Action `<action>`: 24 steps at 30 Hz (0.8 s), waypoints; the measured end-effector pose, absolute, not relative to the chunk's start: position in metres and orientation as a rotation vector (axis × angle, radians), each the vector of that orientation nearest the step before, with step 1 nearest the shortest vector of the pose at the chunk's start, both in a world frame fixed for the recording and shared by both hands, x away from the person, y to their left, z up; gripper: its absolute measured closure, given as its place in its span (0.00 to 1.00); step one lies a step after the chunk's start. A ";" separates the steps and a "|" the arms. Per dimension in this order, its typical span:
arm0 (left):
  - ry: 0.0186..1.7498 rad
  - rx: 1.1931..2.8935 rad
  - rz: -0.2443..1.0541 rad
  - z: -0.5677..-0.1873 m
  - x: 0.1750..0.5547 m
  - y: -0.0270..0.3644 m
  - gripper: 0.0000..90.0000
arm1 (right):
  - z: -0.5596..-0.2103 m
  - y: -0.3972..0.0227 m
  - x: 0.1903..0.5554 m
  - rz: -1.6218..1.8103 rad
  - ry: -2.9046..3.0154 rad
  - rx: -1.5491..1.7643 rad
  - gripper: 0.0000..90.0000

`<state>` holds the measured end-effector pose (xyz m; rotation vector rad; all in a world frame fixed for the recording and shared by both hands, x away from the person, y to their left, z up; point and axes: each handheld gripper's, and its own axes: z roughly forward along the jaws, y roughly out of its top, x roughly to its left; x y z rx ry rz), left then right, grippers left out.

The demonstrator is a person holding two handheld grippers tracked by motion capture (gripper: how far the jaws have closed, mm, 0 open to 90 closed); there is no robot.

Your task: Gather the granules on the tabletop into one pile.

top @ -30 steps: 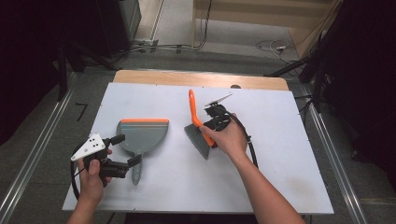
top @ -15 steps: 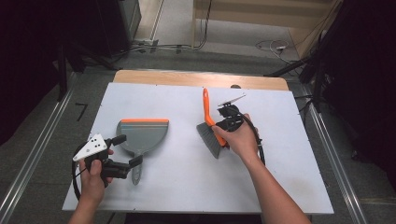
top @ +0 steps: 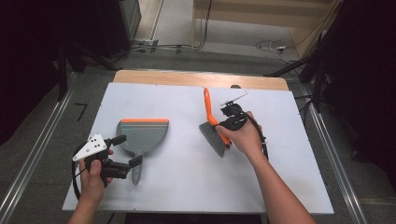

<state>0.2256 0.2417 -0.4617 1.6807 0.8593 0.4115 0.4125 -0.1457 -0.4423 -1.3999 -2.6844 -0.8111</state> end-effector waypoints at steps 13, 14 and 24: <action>0.858 1.691 0.401 -0.463 0.227 0.241 0.00 | -0.437 -0.144 0.407 -0.835 -2.795 -1.250 0.76; 0.857 1.689 0.400 -0.463 0.227 0.241 0.00 | -0.436 -0.144 0.407 -0.841 -2.802 -1.231 0.76; 0.856 1.693 0.397 -0.463 0.227 0.240 0.00 | -0.424 -0.143 0.395 -0.871 -2.902 -0.983 0.76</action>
